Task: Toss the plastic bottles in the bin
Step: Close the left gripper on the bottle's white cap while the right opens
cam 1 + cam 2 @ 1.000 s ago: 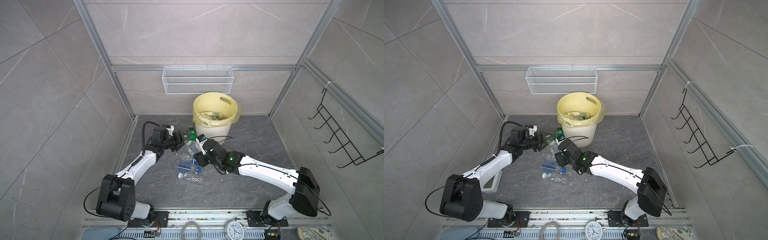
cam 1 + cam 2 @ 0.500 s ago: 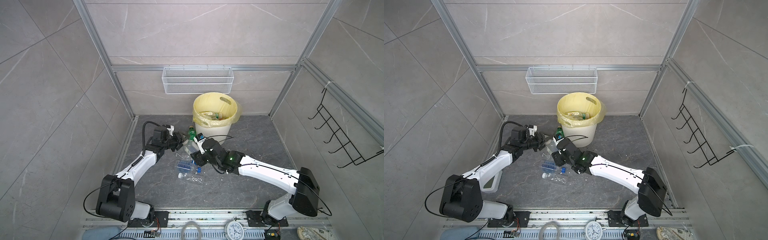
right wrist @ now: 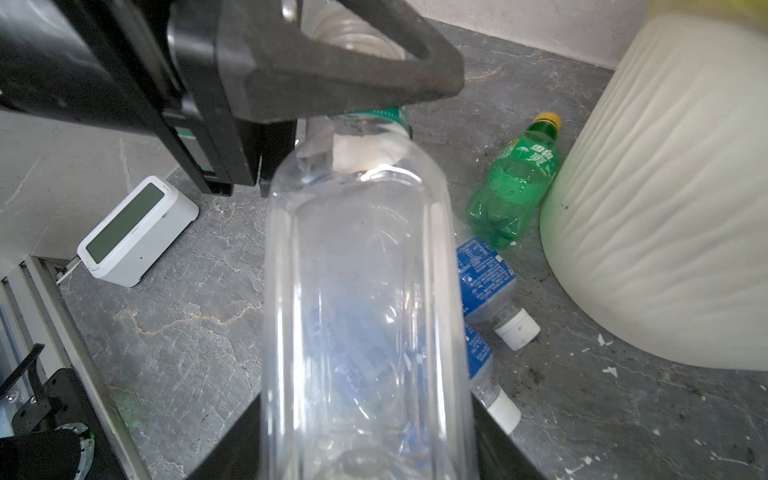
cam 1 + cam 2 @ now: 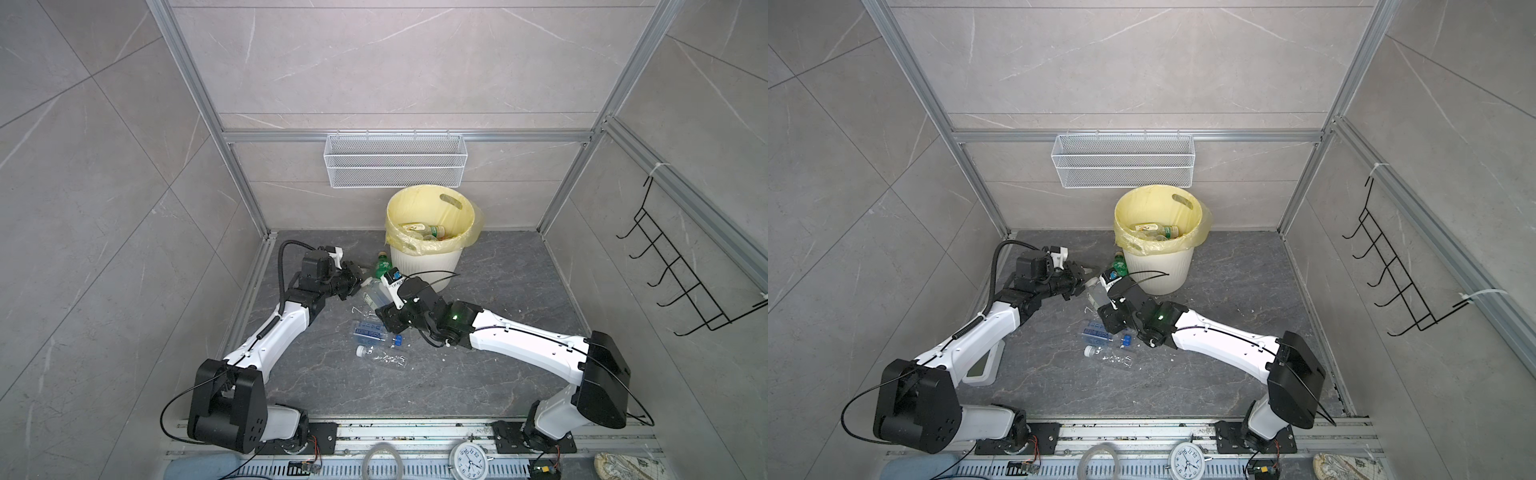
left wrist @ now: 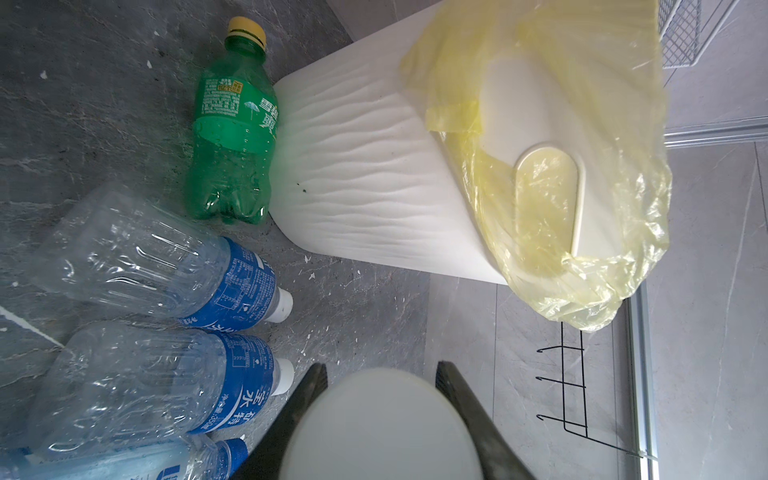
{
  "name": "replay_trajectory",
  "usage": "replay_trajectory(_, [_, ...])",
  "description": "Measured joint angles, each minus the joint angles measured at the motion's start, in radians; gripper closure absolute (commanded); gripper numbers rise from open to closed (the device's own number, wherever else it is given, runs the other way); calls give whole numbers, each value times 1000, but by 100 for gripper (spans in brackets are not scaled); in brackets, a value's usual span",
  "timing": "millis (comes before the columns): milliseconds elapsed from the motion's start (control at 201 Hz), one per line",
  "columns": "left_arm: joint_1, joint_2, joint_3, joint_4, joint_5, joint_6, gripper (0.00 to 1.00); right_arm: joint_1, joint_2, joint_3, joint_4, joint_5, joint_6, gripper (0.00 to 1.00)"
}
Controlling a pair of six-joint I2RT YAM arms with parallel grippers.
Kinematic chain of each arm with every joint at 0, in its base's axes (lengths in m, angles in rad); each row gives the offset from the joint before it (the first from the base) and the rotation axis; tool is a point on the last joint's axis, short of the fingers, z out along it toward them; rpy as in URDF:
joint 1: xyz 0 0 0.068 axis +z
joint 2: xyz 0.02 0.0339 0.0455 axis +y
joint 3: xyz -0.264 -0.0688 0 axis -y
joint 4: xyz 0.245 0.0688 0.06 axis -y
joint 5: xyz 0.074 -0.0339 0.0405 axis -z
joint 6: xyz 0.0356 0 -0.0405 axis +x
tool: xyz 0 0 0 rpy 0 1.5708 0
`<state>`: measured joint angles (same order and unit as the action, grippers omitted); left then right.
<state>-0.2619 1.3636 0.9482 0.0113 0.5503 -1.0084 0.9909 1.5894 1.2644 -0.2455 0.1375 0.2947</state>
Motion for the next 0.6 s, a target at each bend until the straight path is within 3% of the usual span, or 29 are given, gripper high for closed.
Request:
replay_trajectory(129, [25,-8,10,-45,-3,34,70,1,19,47,-6,0,-6,13])
replay_trajectory(373, [89,-33,68,-177,-2,105,69,1,23,115,-26,5,-11,1])
replay_trajectory(597, [122,-43,163,-273,0,162,69,4,18,140,-43,27,14,1])
